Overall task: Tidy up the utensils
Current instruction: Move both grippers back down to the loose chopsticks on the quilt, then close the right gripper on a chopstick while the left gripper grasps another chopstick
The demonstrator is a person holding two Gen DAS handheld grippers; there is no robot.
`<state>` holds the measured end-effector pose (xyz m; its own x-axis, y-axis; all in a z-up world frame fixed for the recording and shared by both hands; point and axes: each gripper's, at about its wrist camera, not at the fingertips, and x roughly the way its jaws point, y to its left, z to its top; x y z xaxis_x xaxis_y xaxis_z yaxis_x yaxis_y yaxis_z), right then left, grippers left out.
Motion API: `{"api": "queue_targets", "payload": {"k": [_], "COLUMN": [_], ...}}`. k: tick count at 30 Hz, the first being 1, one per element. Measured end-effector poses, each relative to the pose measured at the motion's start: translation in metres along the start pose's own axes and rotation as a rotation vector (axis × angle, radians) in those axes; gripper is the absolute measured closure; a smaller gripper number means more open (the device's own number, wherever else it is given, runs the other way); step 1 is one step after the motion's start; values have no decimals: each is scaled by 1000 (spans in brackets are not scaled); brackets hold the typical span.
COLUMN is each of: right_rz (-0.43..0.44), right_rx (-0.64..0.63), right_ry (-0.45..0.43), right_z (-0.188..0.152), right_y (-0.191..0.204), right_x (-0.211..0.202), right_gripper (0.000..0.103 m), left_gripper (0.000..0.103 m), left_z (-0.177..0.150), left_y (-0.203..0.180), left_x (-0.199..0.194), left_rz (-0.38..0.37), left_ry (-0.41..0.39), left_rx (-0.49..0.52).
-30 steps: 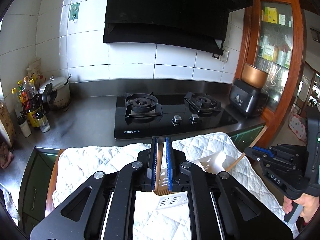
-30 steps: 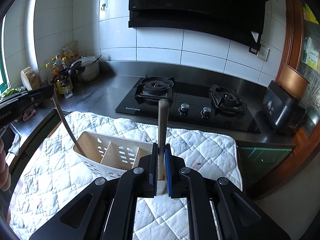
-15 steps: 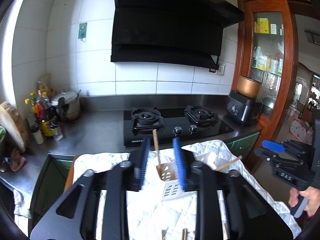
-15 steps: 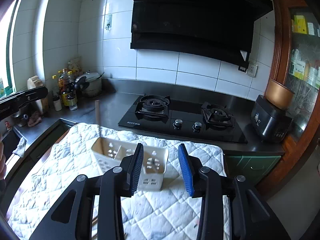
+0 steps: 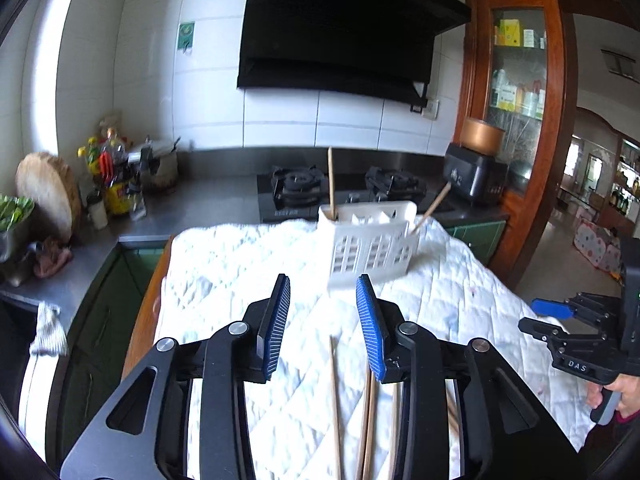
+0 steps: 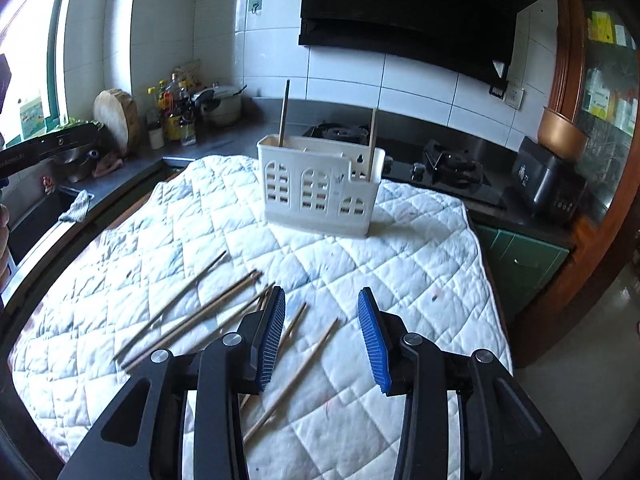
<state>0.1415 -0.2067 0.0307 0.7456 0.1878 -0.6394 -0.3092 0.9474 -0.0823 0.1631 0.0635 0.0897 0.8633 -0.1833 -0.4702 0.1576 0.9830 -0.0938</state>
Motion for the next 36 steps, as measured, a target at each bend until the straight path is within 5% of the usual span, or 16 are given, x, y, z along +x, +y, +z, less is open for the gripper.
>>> {"api": "queue_targets", "payload": {"k": [13,36], "right_rz": [71,110], "right_rx": [38,241], "right_ry": [115,201], "right_z": [-86,-117], "right_y": [50,45], "right_x": [14,42], "right_gripper": [81,90], "left_gripper": [68,69], "left_z": [-108,-166], "left_y": [26,22], "left_x": [9,36], "left_rz": [42,-12], "left_ry": [176,333], "left_rx": [-91,-157]}}
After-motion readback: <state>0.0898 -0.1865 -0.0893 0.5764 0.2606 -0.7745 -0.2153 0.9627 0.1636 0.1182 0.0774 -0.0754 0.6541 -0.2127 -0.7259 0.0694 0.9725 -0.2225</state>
